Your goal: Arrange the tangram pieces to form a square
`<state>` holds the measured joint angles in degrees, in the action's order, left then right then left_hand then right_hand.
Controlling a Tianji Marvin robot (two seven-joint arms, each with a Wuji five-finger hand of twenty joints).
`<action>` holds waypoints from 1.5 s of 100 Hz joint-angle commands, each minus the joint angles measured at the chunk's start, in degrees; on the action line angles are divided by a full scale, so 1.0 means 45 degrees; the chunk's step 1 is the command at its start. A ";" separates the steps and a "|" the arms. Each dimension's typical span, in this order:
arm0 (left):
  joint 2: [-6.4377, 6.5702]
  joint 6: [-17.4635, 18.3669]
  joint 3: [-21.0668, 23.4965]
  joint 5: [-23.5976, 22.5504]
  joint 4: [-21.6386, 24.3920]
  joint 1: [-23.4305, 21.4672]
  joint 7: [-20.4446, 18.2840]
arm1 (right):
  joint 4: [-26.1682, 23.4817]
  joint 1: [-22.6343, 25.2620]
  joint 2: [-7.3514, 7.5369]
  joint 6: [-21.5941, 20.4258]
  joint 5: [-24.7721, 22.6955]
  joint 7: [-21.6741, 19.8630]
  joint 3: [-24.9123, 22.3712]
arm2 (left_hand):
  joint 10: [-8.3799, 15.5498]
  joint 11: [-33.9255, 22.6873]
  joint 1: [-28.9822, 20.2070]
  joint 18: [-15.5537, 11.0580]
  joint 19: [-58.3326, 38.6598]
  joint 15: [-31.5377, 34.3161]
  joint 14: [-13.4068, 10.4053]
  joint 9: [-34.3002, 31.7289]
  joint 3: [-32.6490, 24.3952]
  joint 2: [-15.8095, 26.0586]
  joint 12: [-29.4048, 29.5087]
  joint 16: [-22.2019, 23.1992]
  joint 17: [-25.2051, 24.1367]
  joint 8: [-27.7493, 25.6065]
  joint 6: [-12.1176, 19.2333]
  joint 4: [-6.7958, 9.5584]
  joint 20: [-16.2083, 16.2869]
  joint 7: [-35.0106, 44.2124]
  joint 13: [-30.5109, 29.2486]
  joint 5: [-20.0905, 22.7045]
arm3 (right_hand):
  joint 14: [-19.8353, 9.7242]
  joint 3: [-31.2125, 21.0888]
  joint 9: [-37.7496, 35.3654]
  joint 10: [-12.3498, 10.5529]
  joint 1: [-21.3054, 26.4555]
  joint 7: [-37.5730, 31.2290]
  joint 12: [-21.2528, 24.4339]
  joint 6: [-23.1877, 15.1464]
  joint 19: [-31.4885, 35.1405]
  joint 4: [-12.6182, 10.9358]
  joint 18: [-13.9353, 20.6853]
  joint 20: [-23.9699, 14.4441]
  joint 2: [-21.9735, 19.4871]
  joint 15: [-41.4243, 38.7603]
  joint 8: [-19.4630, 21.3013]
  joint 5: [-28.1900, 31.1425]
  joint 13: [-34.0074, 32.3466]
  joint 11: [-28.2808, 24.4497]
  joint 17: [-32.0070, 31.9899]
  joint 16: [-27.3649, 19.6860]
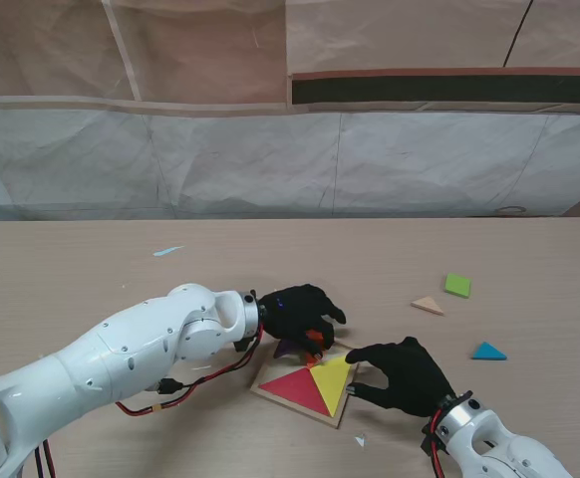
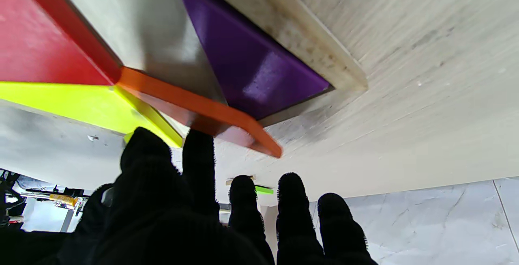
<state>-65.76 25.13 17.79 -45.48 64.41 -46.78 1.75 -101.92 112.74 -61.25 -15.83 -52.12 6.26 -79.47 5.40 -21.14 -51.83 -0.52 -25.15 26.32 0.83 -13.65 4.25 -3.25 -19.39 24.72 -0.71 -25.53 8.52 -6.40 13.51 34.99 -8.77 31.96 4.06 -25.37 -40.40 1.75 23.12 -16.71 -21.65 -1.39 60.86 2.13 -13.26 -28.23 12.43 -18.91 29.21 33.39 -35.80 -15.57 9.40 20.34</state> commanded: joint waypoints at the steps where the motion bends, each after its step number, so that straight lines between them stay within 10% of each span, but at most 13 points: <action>1: 0.0056 0.0109 0.0165 0.0011 0.0088 -0.0103 -0.0250 | -0.0056 0.0086 -0.0060 -0.0016 -0.0044 -0.0130 0.0016 | 0.0413 -0.0585 -0.0549 -0.0342 -0.0314 0.0370 -0.0408 0.0077 0.0160 -0.0070 -0.0217 0.0272 -0.0061 0.0015 0.0332 -0.0323 0.0214 0.0685 0.0345 0.0660 | -0.0027 0.0167 0.0314 0.0022 0.0149 -0.0050 -0.0013 -0.0105 -0.0134 -0.0051 -0.0014 -0.0166 -0.0406 0.0041 -0.0095 0.0159 0.0268 0.0017 -0.0218 -0.0043; 28: 0.0287 0.0509 0.0924 0.0179 0.0518 -0.0658 -0.0515 | -0.0040 0.0093 -0.0066 -0.0026 -0.0038 -0.0083 0.0027 | -0.0190 -0.1365 -0.0837 -0.0215 -0.6735 0.1733 0.0143 -0.1749 0.0204 -0.0252 -0.0322 0.0395 -0.0249 0.0803 -0.0048 -0.0339 0.3154 0.1678 -0.2729 0.1333 | -0.0024 0.0173 0.0313 0.0019 0.0144 -0.0059 -0.0014 -0.0114 -0.0131 -0.0049 -0.0009 -0.0167 -0.0407 0.0037 -0.0092 0.0176 0.0260 0.0015 -0.0219 -0.0042; 47: 0.0391 0.0337 0.1558 -0.0103 0.0765 -0.1158 -0.0194 | -0.0033 0.0086 -0.0064 -0.0025 -0.0013 -0.0100 0.0061 | -0.0134 -0.1010 -0.0129 -0.0155 -0.5657 0.1155 0.0028 -0.0533 -0.0005 0.0652 -0.0226 0.0133 -0.0406 0.0583 -0.0150 0.0006 0.2482 -0.0646 -0.1536 -0.1846 | -0.0015 0.0168 0.0304 0.0017 0.0149 -0.0063 -0.0015 -0.0099 -0.0126 -0.0051 -0.0018 -0.0168 -0.0411 0.0033 -0.0092 0.0180 0.0260 0.0013 -0.0210 -0.0039; 60: 0.0637 -0.0462 0.2340 -0.1122 0.1475 -0.1737 0.0154 | -0.0047 0.0083 -0.0061 -0.0036 -0.0014 -0.0131 0.0053 | -0.0472 -0.1395 0.0265 -0.0037 -0.7171 0.1832 0.0188 -0.0930 -0.0254 0.0322 -0.0472 0.0445 -0.0478 0.0152 -0.0609 0.0331 0.3232 -0.0533 -0.1947 -0.1927 | -0.0033 0.0168 0.0298 0.0027 0.0153 -0.0065 -0.0016 -0.0097 -0.0132 -0.0051 -0.0017 -0.0165 -0.0405 0.0030 -0.0091 0.0180 0.0252 0.0012 -0.0217 -0.0039; 83: 0.1089 -0.2113 0.3169 -0.2574 0.2603 -0.2582 -0.0291 | -0.0033 0.0048 -0.0061 -0.0046 0.0009 -0.0137 0.0076 | -0.1206 -0.2535 0.0883 -0.0003 -1.1256 0.5451 0.0888 -0.2647 -0.0295 -0.1282 -0.1276 0.2284 0.2908 -0.0084 -0.0966 0.0354 0.5229 0.0271 -0.4144 -0.0741 | -0.0030 0.0176 0.0291 0.0032 0.0150 -0.0066 -0.0019 -0.0099 -0.0129 -0.0049 -0.0016 -0.0166 -0.0400 0.0027 -0.0092 0.0180 0.0244 0.0003 -0.0215 -0.0037; 96: 0.1151 -0.2280 0.3181 -0.2482 0.2775 -0.2664 -0.0820 | -0.0022 0.0015 -0.0056 -0.0065 0.0021 -0.0161 0.0116 | -0.1260 -0.2622 0.0674 -0.0174 -1.2287 0.6577 0.0807 -0.3090 -0.0407 -0.1673 -0.1367 0.2678 0.4368 -0.0092 -0.1047 0.0381 0.5542 0.0433 -0.5428 -0.0243 | -0.0028 0.0169 0.0299 0.0014 0.0159 -0.0069 -0.0018 -0.0101 -0.0129 -0.0052 -0.0018 -0.0166 -0.0413 0.0033 -0.0091 0.0187 0.0255 0.0008 -0.0218 -0.0039; 136: 0.1091 -0.1377 0.2243 -0.1733 0.2538 -0.1760 -0.1483 | -0.0018 -0.0001 -0.0056 -0.0049 0.0033 -0.0175 0.0125 | -0.0672 -0.2486 -0.2203 -0.0672 -1.1509 0.5424 0.0158 -0.2138 -0.1232 -0.3709 -0.0957 0.2109 0.3888 0.0417 -0.1566 0.0605 0.5048 0.0308 -0.5104 -0.1324 | -0.0029 0.0173 0.0296 0.0020 0.0162 -0.0096 -0.0022 -0.0095 -0.0127 -0.0052 -0.0002 -0.0165 -0.0407 0.0023 -0.0082 0.0229 0.0249 -0.0007 -0.0213 -0.0037; 138: 0.1079 -0.1329 0.2201 -0.1702 0.2516 -0.1724 -0.1467 | -0.0018 0.0000 -0.0057 -0.0047 0.0031 -0.0170 0.0123 | -0.0647 -0.2567 -0.1583 -0.0673 -1.1522 0.5429 0.0135 -0.2122 -0.2585 -0.4068 -0.0859 0.2091 0.3886 0.0506 -0.1549 0.0654 0.5020 0.0448 -0.5113 -0.1365 | -0.0023 0.0175 0.0307 0.0011 0.0160 -0.0093 -0.0021 -0.0088 -0.0127 -0.0052 -0.0002 -0.0165 -0.0407 0.0024 -0.0083 0.0222 0.0250 -0.0003 -0.0214 -0.0038; 140: 0.1063 -0.1271 0.2152 -0.1678 0.2480 -0.1680 -0.1429 | -0.0019 0.0002 -0.0057 -0.0044 0.0029 -0.0168 0.0119 | -0.0626 -0.2583 0.1017 -0.0670 -1.1527 0.5386 0.0097 -0.2134 -0.8384 -0.5418 -0.0891 0.2067 0.3885 0.0522 -0.1512 0.0069 0.5015 0.0483 -0.5142 -0.1367 | -0.0030 0.0174 0.0312 0.0019 0.0160 -0.0097 -0.0020 -0.0086 -0.0127 -0.0052 -0.0002 -0.0165 -0.0415 0.0029 -0.0081 0.0232 0.0261 -0.0001 -0.0214 -0.0039; 141: 0.1054 -0.1247 0.2126 -0.1669 0.2460 -0.1659 -0.1404 | -0.0020 0.0002 -0.0057 -0.0042 0.0028 -0.0168 0.0117 | -0.0609 -0.2590 0.1301 -0.0671 -1.1526 0.5385 0.0089 -0.2137 -0.9123 -0.5597 -0.0898 0.2067 0.3885 0.0512 -0.1494 -0.0035 0.5015 0.0496 -0.5143 -0.1379 | -0.0037 0.0176 0.0308 0.0004 0.0156 -0.0094 -0.0020 -0.0085 -0.0126 -0.0051 -0.0001 -0.0166 -0.0418 0.0033 -0.0082 0.0224 0.0271 -0.0002 -0.0213 -0.0041; 150: 0.0979 -0.1127 0.1911 -0.1754 0.2287 -0.1499 -0.1008 | -0.0019 0.0005 -0.0061 -0.0029 0.0036 -0.0156 0.0111 | -0.0446 -0.2743 0.1441 -0.0702 -1.1367 0.5318 -0.0009 -0.2148 -1.0284 -0.5848 -0.0979 0.2029 0.3865 0.0262 -0.1308 -0.0157 0.4941 0.0973 -0.5131 -0.1372 | -0.0034 0.0168 0.0312 -0.0010 0.0172 -0.0100 -0.0020 -0.0101 -0.0131 -0.0054 0.0000 -0.0164 -0.0418 0.0031 -0.0081 0.0236 0.0273 -0.0002 -0.0220 -0.0040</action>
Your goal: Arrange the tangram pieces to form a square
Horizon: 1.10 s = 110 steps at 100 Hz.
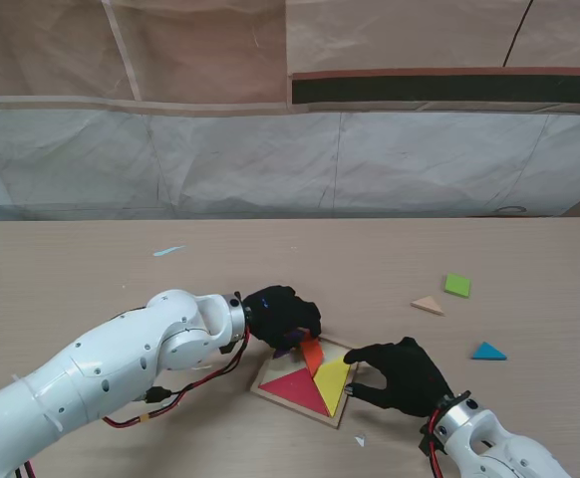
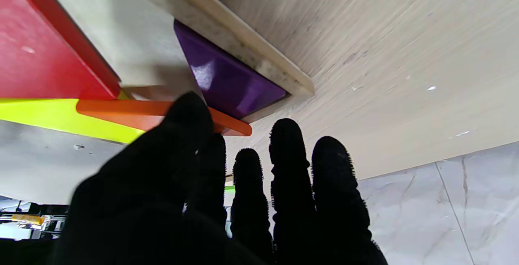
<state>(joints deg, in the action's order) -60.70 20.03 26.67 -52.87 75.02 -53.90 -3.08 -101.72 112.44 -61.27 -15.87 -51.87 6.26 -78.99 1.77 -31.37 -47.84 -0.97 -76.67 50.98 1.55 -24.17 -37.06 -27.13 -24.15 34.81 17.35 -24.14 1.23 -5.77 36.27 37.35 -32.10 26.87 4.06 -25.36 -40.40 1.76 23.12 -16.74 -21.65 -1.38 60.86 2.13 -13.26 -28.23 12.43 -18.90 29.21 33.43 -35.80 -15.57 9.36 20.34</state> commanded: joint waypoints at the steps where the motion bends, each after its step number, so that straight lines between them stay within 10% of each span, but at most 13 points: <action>1: -0.0149 0.0014 -0.0082 -0.0133 -0.0083 0.0098 0.0107 | -0.0064 0.0071 -0.0058 -0.0020 -0.0019 -0.0153 0.0001 | 0.0386 -0.0480 0.0539 -0.0600 0.0107 -0.0164 -0.0177 0.0197 -0.1158 -0.0547 0.0074 -0.0217 -0.0163 -0.0085 0.0348 -0.0302 -0.0127 0.0517 0.0051 -0.0265 | -0.0031 0.0175 0.0318 0.0004 0.0160 -0.0096 -0.0018 -0.0102 -0.0132 -0.0052 0.0000 -0.0163 -0.0415 0.0031 -0.0080 0.0232 0.0273 0.0001 -0.0212 -0.0040; 40: -0.0166 0.0331 -0.0076 -0.0270 0.0080 0.0225 0.0183 | -0.0323 0.0160 -0.0040 -0.0315 -0.0266 -0.0124 -0.0216 | 0.0839 -0.0060 0.1126 -0.0225 0.1134 -0.0938 -0.0115 0.1596 -0.0882 -0.0595 0.0258 -0.0385 -0.1784 0.0786 0.0383 -0.0350 -0.0349 -0.1138 0.1385 -0.2833 | -0.0027 0.0183 0.0330 0.0043 0.0150 -0.0033 0.0000 -0.0130 -0.0131 -0.0047 -0.0020 -0.0161 -0.0409 0.0048 -0.0110 0.0136 0.0267 0.0026 -0.0205 -0.0053; 99: -0.0767 0.1102 -0.1853 0.0001 -0.1555 0.1302 0.1803 | -0.1015 0.0429 0.0057 -0.0927 -0.0714 -0.0704 -0.0827 | 0.1335 -0.0844 -0.0527 -0.0627 0.0690 -0.0540 -0.0714 0.0337 -0.2858 -0.1142 -0.0038 -0.0312 -0.1280 -0.0957 0.2125 -0.0531 -0.0142 0.2492 0.0629 0.0894 | -0.0033 0.0150 0.0298 0.0020 0.0119 -0.0053 0.0004 -0.0114 -0.0119 -0.0051 -0.0022 -0.0147 -0.0426 0.0065 -0.0100 0.0190 0.0252 0.0029 -0.0175 -0.0065; 110: -0.0728 0.1261 -0.1741 0.0005 -0.1546 0.1221 0.1815 | -0.1151 0.0476 0.0069 -0.1043 -0.0780 -0.0800 -0.0949 | 0.1364 -0.0825 -0.1210 -0.0600 0.0675 -0.0653 -0.0609 0.0236 -0.2787 -0.1492 -0.0049 -0.0225 -0.1251 -0.1187 0.2242 -0.1223 -0.0146 0.2784 0.0459 0.1192 | -0.0034 0.0154 0.0301 0.0029 0.0105 -0.0042 0.0006 -0.0121 -0.0119 -0.0049 -0.0033 -0.0143 -0.0412 0.0072 -0.0102 0.0166 0.0264 0.0035 -0.0174 -0.0068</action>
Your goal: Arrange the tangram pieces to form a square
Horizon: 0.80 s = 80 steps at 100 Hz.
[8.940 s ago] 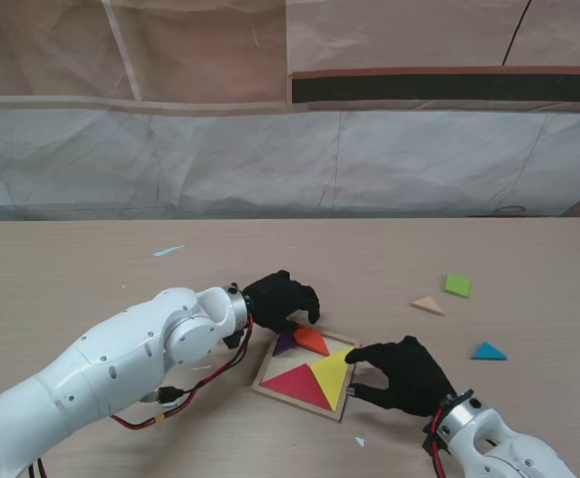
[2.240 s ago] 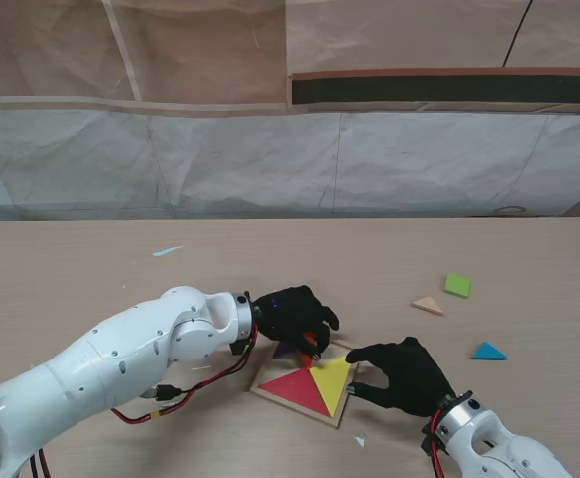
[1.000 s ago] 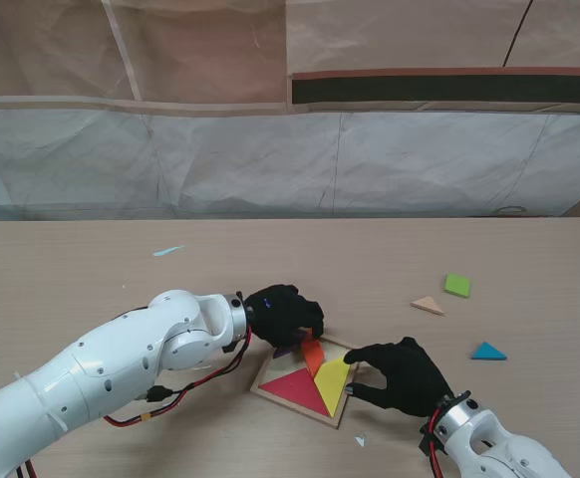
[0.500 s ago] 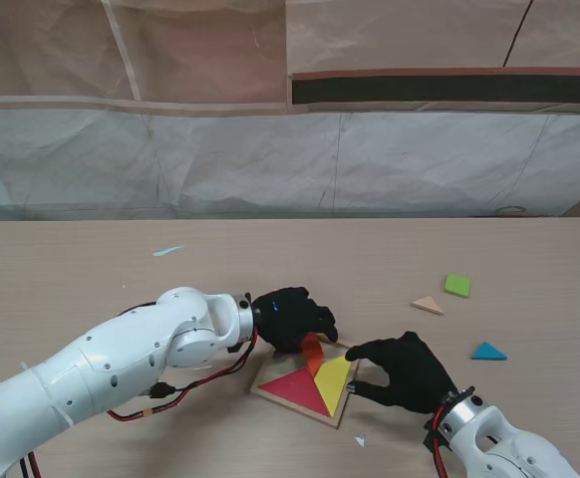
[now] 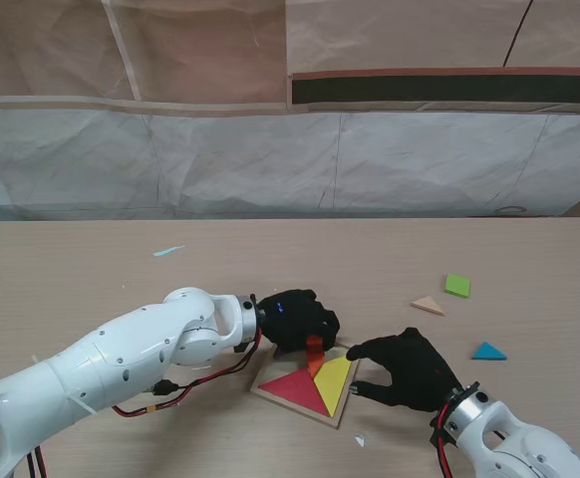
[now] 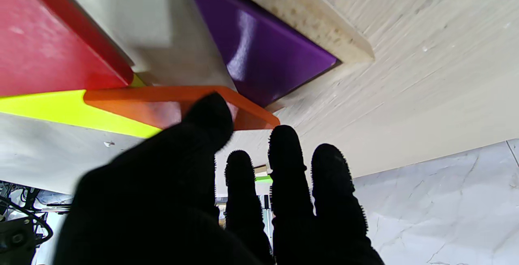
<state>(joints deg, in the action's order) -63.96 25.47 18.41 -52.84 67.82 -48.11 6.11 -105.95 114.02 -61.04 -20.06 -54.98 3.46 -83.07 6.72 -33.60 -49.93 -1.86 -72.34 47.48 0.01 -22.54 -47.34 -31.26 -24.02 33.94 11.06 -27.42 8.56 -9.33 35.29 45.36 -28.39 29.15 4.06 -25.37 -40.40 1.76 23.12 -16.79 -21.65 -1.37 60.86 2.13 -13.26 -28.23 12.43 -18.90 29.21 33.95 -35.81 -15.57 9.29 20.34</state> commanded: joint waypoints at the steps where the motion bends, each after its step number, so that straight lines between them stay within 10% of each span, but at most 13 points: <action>1: 0.0003 0.0067 0.0106 -0.0001 0.0060 -0.0073 -0.0233 | -0.0223 0.0130 0.0019 -0.0121 -0.0095 -0.0185 -0.0053 | 0.0257 -0.0328 -0.0788 -0.0403 -0.0287 0.0113 -0.0260 -0.0127 -0.0504 -0.0604 -0.0080 -0.0029 0.0145 -0.0464 0.0618 -0.0454 0.0072 0.1010 -0.0370 0.0697 | -0.0033 0.0154 0.0304 0.0030 0.0103 -0.0029 0.0006 -0.0121 -0.0118 -0.0049 -0.0034 -0.0143 -0.0415 0.0070 -0.0102 0.0049 0.0260 0.0036 -0.0159 -0.0068; 19: 0.0079 0.0328 0.0278 -0.0042 0.0021 -0.0206 -0.0182 | -0.0421 0.0177 0.0041 -0.0292 -0.0222 -0.0327 -0.0210 | 0.0186 -0.0287 -0.1378 -0.0522 0.0175 -0.0466 -0.0357 -0.0143 -0.0504 -0.0723 -0.0070 -0.0153 0.0171 -0.0628 0.0510 -0.0806 -0.0166 0.1236 -0.0451 0.0894 | -0.0046 0.0143 0.0320 0.0030 0.0092 0.0005 0.0014 -0.0110 -0.0113 -0.0049 -0.0022 -0.0137 -0.0429 0.0078 -0.0113 -0.0003 0.0254 0.0053 -0.0138 -0.0074; 27: 0.0121 0.0347 0.0430 0.0040 0.0093 -0.0324 -0.0318 | -0.0463 0.0177 0.0047 -0.0321 -0.0247 -0.0368 -0.0238 | 0.0153 0.0089 -0.0298 -0.0374 0.1158 -0.1027 -0.0422 0.0224 -0.0574 -0.0105 0.0108 -0.0746 -0.0338 -0.0287 0.0242 0.0186 -0.0621 0.0398 0.0176 0.0276 | -0.0052 0.0140 0.0291 0.0015 0.0090 -0.0003 0.0010 -0.0120 -0.0111 -0.0049 -0.0025 -0.0133 -0.0418 0.0083 -0.0109 0.0022 0.0264 0.0040 -0.0130 -0.0076; 54: 0.0290 0.0439 0.0798 0.0169 0.0643 -0.0495 -0.1017 | -0.0400 0.0036 0.0072 -0.0304 -0.0216 -0.0509 -0.0087 | -0.0029 0.0654 0.2167 -0.0050 0.1941 -0.1693 -0.0106 0.1336 0.1287 0.0204 0.0441 -0.1061 -0.1851 0.1028 -0.1277 0.0175 -0.0871 -0.2124 0.1593 -0.1654 | -0.0048 0.0136 0.0290 -0.0003 0.0073 -0.0013 0.0006 -0.0131 -0.0110 -0.0047 -0.0009 -0.0123 -0.0432 0.0067 -0.0098 0.0031 0.0230 0.0039 -0.0129 -0.0069; 80: 0.0344 0.0357 0.1197 0.0184 0.0919 -0.0755 -0.1182 | -0.0480 0.0067 0.0072 -0.0231 -0.0128 -0.0606 -0.0052 | -0.0166 0.0834 0.1709 0.0099 0.2115 -0.1923 0.0049 0.1430 0.4365 0.2248 0.0486 -0.1005 -0.2508 0.1245 -0.1564 0.0478 -0.0967 -0.2380 0.2078 -0.1426 | -0.0040 0.0129 0.0286 0.0027 0.0077 -0.0018 0.0003 -0.0125 -0.0114 -0.0048 -0.0019 -0.0114 -0.0430 0.0068 -0.0092 0.0042 0.0235 0.0034 -0.0138 -0.0069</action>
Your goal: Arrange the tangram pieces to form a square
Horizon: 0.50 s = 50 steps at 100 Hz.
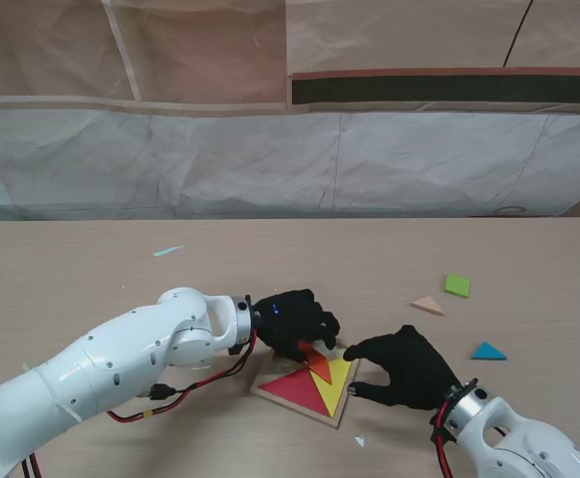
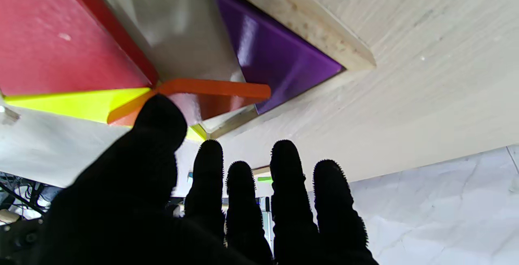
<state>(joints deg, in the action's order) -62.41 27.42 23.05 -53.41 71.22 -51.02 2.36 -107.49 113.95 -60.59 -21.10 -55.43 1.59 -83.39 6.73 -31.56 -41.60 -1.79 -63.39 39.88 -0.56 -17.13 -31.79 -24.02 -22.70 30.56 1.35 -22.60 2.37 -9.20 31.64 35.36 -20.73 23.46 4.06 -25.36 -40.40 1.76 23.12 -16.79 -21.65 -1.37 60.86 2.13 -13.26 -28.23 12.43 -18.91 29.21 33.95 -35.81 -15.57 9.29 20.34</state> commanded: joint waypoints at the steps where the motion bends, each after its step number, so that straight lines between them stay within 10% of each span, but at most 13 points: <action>1: 0.0001 -0.0078 0.0183 0.0370 0.0184 -0.0117 -0.0425 | -0.0140 0.0086 -0.0028 0.0002 -0.0026 -0.0193 0.0018 | -0.0182 0.0410 -0.0165 0.0077 0.0132 -0.0239 0.0175 0.0227 0.1142 0.0770 0.0194 -0.0244 -0.0388 0.0183 -0.0215 0.0464 -0.0163 -0.0177 0.0416 -0.0145 | -0.0047 0.0135 0.0307 0.0000 0.0066 -0.0018 0.0006 -0.0122 -0.0112 -0.0046 -0.0019 -0.0115 -0.0431 0.0067 -0.0092 0.0043 0.0233 0.0043 -0.0134 -0.0069; 34: -0.0115 0.0039 -0.0961 0.0581 -0.0052 0.0650 -0.0779 | -0.0129 0.0128 -0.0049 0.0098 0.0008 -0.0071 0.0071 | -0.0279 0.0385 -0.0320 0.0156 0.0104 -0.0268 0.0292 -0.0203 0.3009 0.0405 0.0090 -0.0178 -0.0542 -0.0126 -0.0462 0.0646 -0.0172 0.0485 0.0497 0.1425 | -0.0041 0.0134 0.0296 -0.0003 0.0078 -0.0021 -0.0002 -0.0125 -0.0103 -0.0047 -0.0025 -0.0114 -0.0434 0.0054 -0.0087 0.0039 0.0220 0.0031 -0.0137 -0.0062; 45: -0.0155 0.0005 -0.1182 0.0477 -0.0176 0.0772 -0.0629 | -0.0127 0.0146 -0.0057 0.0134 0.0036 -0.0048 0.0069 | -0.0099 0.0224 -0.0045 0.0079 -0.0061 -0.0150 0.0178 -0.0593 -0.0578 -0.0629 -0.0013 -0.0189 -0.0304 -0.0669 0.0030 0.0394 -0.0092 0.1394 0.0187 0.1922 | -0.0033 0.0132 0.0294 -0.0003 0.0081 -0.0026 -0.0004 -0.0125 -0.0101 -0.0048 -0.0023 -0.0114 -0.0430 0.0056 -0.0085 0.0050 0.0226 0.0027 -0.0138 -0.0063; 50: -0.0196 -0.0010 -0.1215 0.0436 -0.0265 0.0777 -0.0454 | -0.0130 0.0155 -0.0059 0.0155 0.0035 -0.0038 0.0067 | -0.0026 0.0083 -0.0774 0.0016 -0.0192 -0.0017 0.0094 -0.0711 -0.1448 -0.1246 -0.0037 -0.0183 -0.0167 -0.0623 0.0540 -0.0271 -0.0023 0.1966 0.0018 0.1871 | -0.0049 0.0130 0.0287 0.0003 0.0088 -0.0035 -0.0006 -0.0124 -0.0101 -0.0049 -0.0022 -0.0114 -0.0431 0.0055 -0.0082 0.0067 0.0226 0.0022 -0.0139 -0.0062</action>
<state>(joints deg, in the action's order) -62.85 27.55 17.51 -50.95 70.44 -47.59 0.33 -107.67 114.09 -60.62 -20.48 -55.16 2.00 -83.15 6.00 -31.30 -41.65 -1.08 -63.21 38.73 0.10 -19.27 -32.49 -26.64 -22.69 30.56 0.09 -24.71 1.17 -8.82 31.12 40.36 -19.80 29.74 4.06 -25.29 -40.40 1.76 23.12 -16.79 -21.65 -1.37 60.86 2.13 -13.26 -28.23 11.90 -18.91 29.21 33.95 -35.80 -15.57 9.29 20.34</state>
